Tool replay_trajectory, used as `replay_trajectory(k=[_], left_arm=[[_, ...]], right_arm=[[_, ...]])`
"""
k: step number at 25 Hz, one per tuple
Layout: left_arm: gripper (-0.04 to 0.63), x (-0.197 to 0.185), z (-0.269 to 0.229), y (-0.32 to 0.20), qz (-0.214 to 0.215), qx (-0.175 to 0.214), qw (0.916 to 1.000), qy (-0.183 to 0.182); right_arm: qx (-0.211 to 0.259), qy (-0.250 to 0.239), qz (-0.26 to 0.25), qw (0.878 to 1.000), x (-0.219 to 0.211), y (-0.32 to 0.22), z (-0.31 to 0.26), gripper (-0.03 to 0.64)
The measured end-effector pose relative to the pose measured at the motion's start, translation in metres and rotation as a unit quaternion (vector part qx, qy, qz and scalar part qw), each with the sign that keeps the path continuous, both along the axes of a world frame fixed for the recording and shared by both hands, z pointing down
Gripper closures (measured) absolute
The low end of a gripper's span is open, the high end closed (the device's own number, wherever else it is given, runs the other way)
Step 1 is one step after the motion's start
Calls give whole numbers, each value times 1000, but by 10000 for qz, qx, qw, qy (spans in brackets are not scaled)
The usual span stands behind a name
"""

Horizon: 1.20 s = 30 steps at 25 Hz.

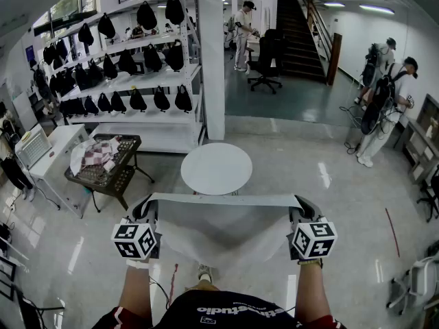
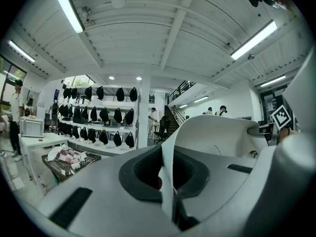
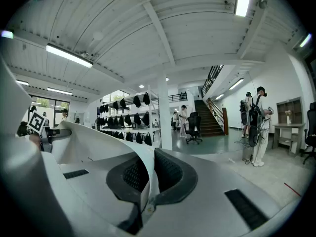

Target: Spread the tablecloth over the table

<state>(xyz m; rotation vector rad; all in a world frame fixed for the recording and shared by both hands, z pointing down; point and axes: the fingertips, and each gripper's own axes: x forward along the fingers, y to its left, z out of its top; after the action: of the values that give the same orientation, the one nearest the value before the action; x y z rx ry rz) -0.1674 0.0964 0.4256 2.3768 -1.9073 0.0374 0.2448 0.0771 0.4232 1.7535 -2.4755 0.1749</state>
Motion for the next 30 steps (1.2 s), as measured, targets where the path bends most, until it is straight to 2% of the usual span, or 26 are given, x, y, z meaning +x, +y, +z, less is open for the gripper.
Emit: replay_trajectory(k=[16,30], left_arm=[[578,3,-5,1,-96,63,9999,59],[578,0,-4,-8,-98,96,9998,159]], right_arm=[[65,-3,-66,10000,4,0,-6,591],[121,-133,118,9998,2,-6,-1,589]])
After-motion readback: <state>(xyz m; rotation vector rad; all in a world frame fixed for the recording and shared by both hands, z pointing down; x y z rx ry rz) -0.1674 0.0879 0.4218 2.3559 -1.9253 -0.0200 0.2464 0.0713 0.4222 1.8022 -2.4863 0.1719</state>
